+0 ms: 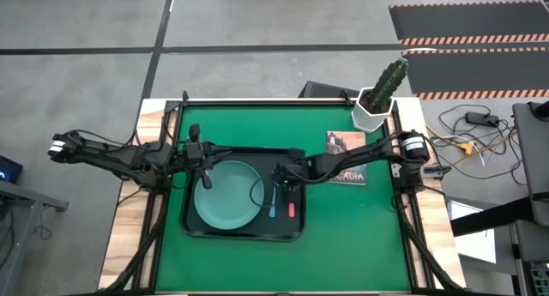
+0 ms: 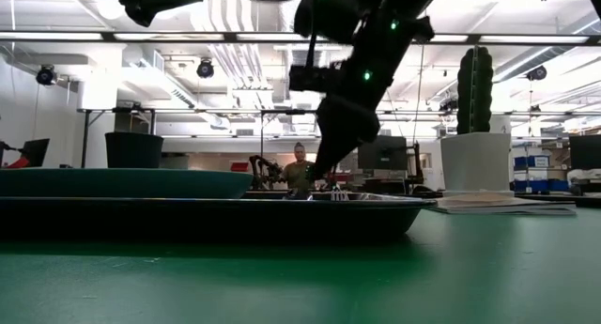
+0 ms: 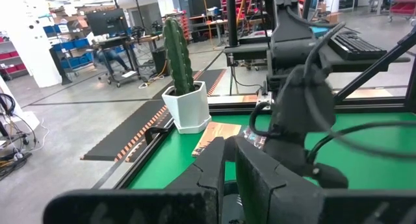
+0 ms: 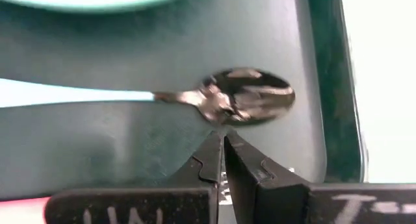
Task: Pick and place plate/cup/fork/spoon on tray
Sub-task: Return to Home Position
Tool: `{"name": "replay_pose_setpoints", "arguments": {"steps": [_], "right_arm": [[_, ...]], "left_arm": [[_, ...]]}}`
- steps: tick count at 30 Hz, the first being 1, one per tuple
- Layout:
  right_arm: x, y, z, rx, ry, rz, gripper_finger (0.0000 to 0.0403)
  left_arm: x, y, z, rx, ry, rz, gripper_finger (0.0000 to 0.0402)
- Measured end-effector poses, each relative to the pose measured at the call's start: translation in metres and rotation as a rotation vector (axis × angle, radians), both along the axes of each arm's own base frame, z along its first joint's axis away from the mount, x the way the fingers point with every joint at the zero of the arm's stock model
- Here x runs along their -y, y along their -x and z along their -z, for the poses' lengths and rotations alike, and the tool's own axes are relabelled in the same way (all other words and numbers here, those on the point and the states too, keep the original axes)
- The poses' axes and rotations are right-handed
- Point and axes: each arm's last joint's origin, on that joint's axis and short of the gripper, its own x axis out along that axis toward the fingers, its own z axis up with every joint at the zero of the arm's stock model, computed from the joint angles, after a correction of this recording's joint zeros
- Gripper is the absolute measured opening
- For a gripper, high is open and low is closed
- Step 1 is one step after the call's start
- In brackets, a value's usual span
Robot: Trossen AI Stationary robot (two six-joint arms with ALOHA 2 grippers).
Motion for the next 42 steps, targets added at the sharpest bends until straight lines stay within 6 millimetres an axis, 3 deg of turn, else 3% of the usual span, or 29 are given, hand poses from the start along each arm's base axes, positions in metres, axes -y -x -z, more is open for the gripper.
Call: {"name": "replay_pose_setpoints", "arguments": {"steps": [9,30,35,42], "right_arm": [[-0.002,0.019,-0.006,0.102,0.010,-0.032,0.0009],[0.002,0.135,-0.002,0.725,-0.092,-0.082,0.0009],[0.004,0.164,-0.003,0.792,-0.057,-0.104,0.0009],[0.012,0.210,-0.005,0.901,-0.007,-0.104,0.0009]], "left_arm": [[0.000,0.000,0.001,-0.006,-0.001,0.000,0.0017],[0.000,0.000,0.009,-0.092,-0.012,0.000,0.0017],[-0.002,0.013,0.014,-0.147,-0.001,0.000,0.0017],[-0.005,0.037,0.039,-0.107,-0.020,0.063,0.0017]]}}
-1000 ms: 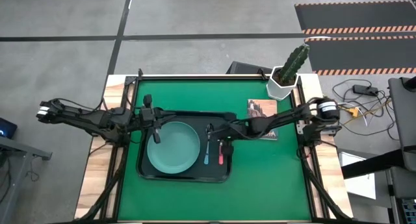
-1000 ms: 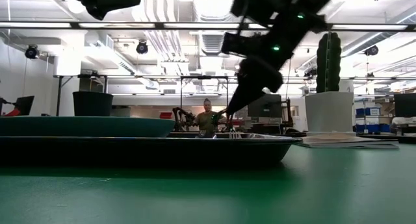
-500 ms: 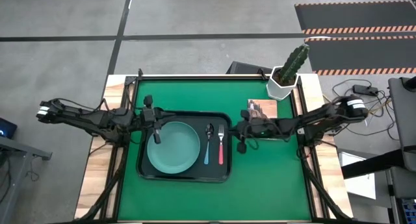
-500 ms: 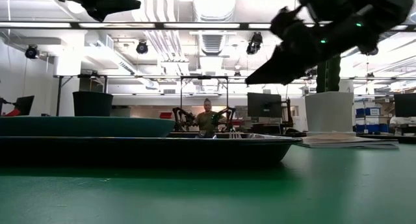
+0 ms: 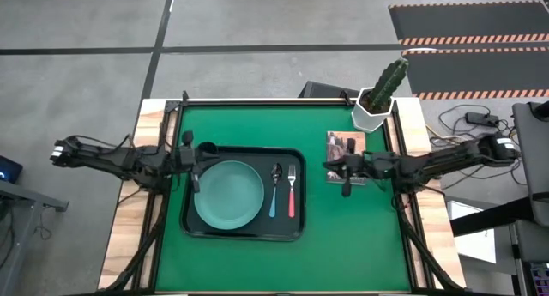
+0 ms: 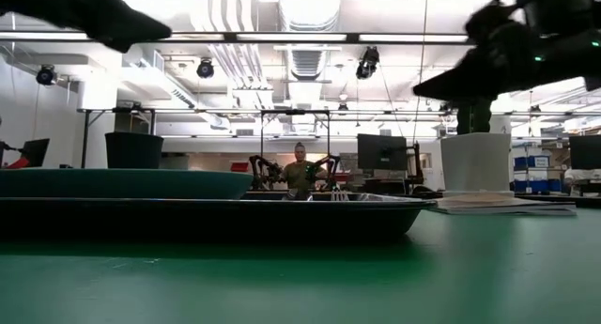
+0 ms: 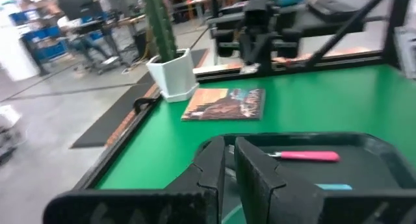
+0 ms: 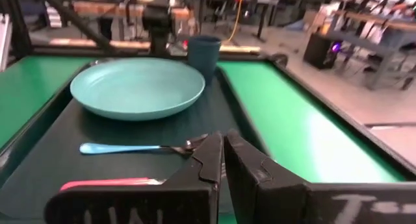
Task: Pick and place plate/cup/fork/spoon on tray
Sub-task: Return to Home Position
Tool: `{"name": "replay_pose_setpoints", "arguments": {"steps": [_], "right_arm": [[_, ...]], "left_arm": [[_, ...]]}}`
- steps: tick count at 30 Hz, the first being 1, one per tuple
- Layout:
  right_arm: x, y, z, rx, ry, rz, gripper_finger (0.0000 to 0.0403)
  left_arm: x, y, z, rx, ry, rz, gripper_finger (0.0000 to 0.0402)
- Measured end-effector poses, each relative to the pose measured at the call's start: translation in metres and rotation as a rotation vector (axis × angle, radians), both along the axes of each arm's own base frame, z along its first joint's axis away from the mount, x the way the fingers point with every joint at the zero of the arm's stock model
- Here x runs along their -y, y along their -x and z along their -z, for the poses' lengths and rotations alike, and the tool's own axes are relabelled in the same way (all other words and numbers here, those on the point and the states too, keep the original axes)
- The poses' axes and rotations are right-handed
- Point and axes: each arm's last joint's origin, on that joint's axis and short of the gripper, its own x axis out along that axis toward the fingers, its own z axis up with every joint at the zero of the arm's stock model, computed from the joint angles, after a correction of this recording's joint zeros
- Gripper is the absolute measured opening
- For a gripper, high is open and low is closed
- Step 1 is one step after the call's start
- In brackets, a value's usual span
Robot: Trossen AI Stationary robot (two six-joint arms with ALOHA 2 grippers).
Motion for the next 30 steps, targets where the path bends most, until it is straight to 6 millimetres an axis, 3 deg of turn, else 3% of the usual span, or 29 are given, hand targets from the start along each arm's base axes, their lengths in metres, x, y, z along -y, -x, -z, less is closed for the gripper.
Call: {"name": "replay_pose_setpoints", "arguments": {"steps": [6,15,20,23,30], "right_arm": [[0.005,0.032,0.008,0.079,0.029,0.026,0.0009],[0.010,0.061,0.007,0.099,0.038,0.065,0.0009],[0.009,0.073,0.004,0.122,0.040,0.062,0.0009],[0.008,0.077,0.003,0.149,0.055,0.035,0.0009],[0.007,0.085,-0.003,0.228,0.121,0.004,0.0009]], "left_arm": [[-0.002,0.020,0.018,0.065,-0.027,0.049,0.0017],[-0.005,0.033,0.053,0.125,-0.041,0.053,0.0017],[-0.005,0.031,0.067,0.181,-0.030,0.032,0.0017],[-0.005,0.030,0.064,0.239,-0.020,0.001,0.0017],[-0.004,0.025,0.081,0.158,-0.034,0.003,0.0017]]}}
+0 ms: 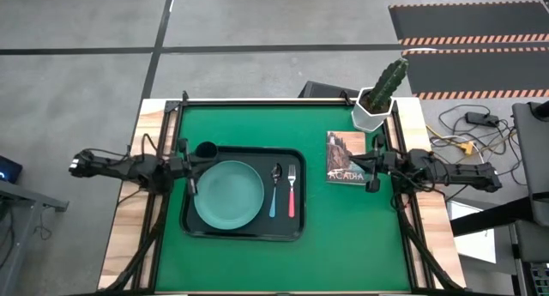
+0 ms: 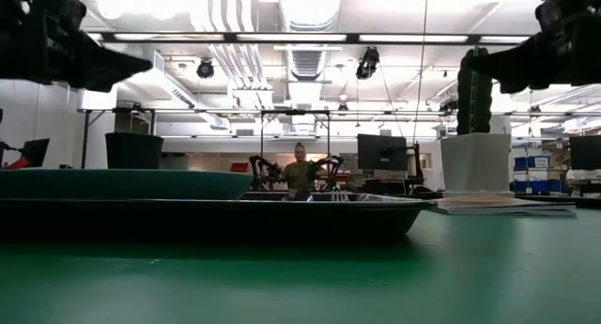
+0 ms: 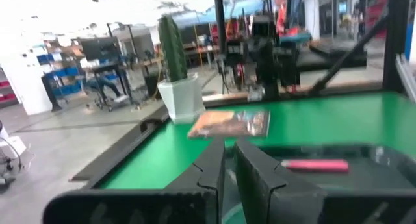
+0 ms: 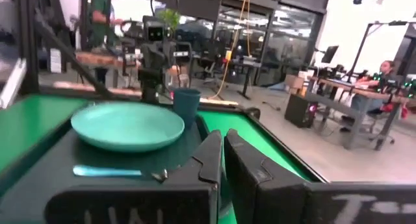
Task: Pick and place plate/cup/fork/spoon on tray
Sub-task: Return to Home Position
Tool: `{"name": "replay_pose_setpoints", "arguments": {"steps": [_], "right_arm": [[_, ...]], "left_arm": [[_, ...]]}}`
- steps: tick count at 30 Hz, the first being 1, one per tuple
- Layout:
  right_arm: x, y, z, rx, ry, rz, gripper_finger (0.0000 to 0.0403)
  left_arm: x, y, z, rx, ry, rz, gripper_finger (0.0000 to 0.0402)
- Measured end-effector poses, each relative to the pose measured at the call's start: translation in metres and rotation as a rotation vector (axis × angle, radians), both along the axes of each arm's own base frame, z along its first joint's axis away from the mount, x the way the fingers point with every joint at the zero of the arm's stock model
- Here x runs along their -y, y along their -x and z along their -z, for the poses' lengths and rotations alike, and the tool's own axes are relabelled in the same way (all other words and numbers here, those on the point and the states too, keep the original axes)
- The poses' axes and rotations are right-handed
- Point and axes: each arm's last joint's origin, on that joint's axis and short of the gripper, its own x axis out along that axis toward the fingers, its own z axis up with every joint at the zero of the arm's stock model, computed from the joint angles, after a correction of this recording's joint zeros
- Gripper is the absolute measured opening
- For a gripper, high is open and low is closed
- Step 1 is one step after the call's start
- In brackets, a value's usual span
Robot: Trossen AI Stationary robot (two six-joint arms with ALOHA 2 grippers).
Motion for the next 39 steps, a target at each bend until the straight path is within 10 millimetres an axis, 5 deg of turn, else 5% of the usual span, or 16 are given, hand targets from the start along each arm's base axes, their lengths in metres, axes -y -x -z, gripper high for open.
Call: {"name": "replay_pose_setpoints", "arguments": {"steps": [10,21,39], "right_arm": [[0.000,-0.001,0.000,0.027,0.097,0.003,0.0009],[0.000,-0.004,0.007,-0.011,-0.199,-0.010,0.0009],[0.000,-0.005,0.008,-0.013,-0.212,-0.011,0.0009]], "left_arm": [[0.001,-0.005,0.008,-0.070,-0.013,0.001,0.0017],[0.002,-0.009,0.014,-0.138,-0.025,0.001,0.0017],[0.002,-0.014,0.021,-0.227,-0.041,0.001,0.0017]]}}
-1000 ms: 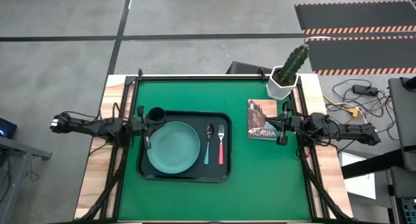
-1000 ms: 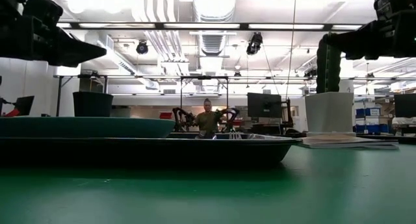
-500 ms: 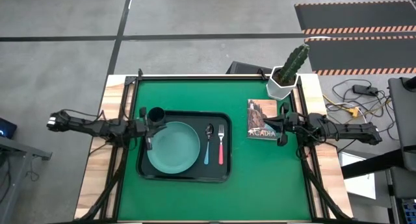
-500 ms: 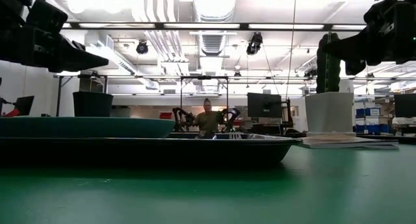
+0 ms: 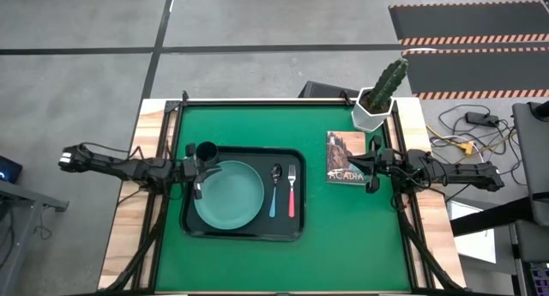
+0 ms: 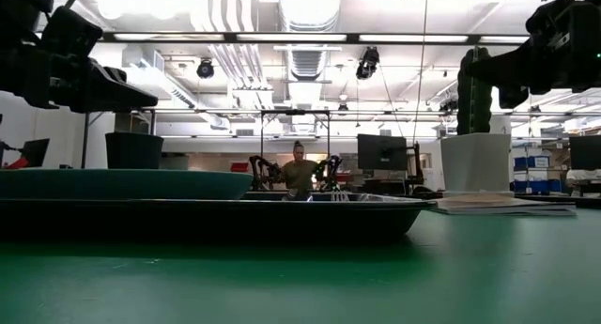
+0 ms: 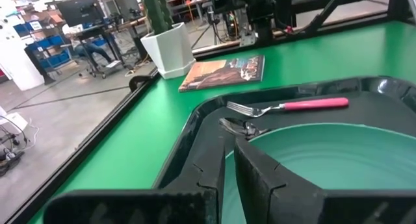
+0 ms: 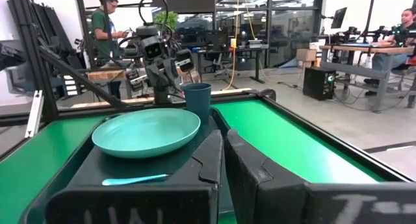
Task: Pick and place plate/cup/fork/spoon on tray
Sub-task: Return to Home Position
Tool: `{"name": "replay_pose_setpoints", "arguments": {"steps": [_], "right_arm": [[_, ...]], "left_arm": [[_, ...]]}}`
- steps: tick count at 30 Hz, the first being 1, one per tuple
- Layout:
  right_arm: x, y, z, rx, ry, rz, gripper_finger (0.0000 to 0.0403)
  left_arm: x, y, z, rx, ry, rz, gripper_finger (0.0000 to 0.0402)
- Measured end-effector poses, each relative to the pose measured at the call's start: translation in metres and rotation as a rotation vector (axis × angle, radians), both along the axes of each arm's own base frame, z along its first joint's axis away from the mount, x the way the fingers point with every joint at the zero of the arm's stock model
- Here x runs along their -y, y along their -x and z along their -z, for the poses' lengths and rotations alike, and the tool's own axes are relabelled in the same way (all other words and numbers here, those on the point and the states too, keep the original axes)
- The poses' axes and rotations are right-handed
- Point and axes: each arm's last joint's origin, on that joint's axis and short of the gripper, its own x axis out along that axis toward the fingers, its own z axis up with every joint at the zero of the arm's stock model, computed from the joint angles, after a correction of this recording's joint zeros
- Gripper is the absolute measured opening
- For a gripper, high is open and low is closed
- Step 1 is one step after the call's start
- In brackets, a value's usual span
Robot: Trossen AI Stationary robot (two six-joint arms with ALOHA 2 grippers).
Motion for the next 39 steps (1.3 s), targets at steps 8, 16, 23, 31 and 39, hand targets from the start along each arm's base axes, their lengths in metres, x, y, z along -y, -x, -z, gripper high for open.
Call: {"name": "replay_pose_setpoints", "arguments": {"steps": [8,16,23,31,39], "right_arm": [[0.000,0.000,0.000,0.000,0.000,0.000,0.0009],[0.000,0.000,0.000,0.000,0.001,0.000,0.0009],[0.000,0.000,0.000,-0.001,0.000,0.000,0.0009],[0.000,0.000,0.000,-0.001,0.000,0.000,0.0009],[0.000,0.000,0.000,-0.001,0.000,0.000,0.0009]], "left_arm": [[0.000,-0.002,0.003,-0.035,-0.006,0.000,0.0017],[0.001,-0.003,0.006,-0.068,-0.012,0.000,0.0017],[0.001,-0.004,0.009,-0.092,-0.017,0.000,0.0017],[0.001,-0.005,0.011,-0.113,-0.020,0.000,0.0017],[0.001,-0.006,0.012,-0.130,-0.023,0.000,0.0017]]}}
